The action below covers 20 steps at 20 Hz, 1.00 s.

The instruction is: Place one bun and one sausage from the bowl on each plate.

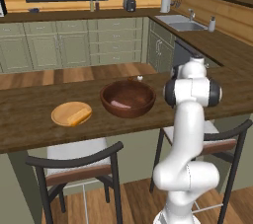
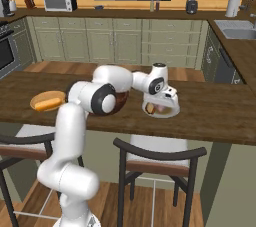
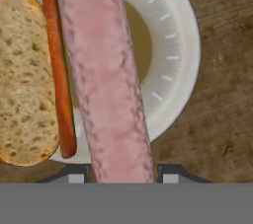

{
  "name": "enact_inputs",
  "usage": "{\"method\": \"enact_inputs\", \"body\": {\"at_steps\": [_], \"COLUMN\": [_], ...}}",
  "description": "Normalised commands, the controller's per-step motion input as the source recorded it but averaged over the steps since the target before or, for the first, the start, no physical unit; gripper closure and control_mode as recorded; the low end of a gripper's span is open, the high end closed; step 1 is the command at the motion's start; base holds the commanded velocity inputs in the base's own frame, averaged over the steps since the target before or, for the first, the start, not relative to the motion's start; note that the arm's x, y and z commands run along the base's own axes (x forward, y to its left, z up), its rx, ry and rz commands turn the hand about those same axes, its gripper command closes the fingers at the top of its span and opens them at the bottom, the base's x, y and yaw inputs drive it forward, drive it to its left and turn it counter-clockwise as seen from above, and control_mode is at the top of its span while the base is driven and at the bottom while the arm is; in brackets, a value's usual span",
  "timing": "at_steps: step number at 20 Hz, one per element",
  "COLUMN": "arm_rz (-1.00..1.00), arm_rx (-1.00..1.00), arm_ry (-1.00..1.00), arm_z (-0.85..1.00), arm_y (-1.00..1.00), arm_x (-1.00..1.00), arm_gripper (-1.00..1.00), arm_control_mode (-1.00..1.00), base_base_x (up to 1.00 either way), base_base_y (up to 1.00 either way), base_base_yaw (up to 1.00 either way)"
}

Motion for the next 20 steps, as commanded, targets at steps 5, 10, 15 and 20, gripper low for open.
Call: {"method": "enact_inputs", "body": {"at_steps": [5,10,15,20], "arm_rz": [0.0,0.0,0.0,0.0], "arm_rx": [0.0,0.0,0.0,0.0], "arm_ry": [0.0,0.0,-0.01,0.0], "arm_z": [-0.27,-0.22,-0.02,0.0], "arm_y": [-0.19,0.0,0.0,0.0], "arm_x": [0.28,0.27,0.06,0.0], "arm_gripper": [1.0,1.0,1.0,-1.0], "arm_control_mode": [-1.0,-1.0,-1.0,-1.0], "base_base_x": [0.0,0.0,0.0,0.0], "base_base_y": [0.0,0.0,0.0,0.0], "base_base_yaw": [0.0,0.0,0.0,0.0]}}
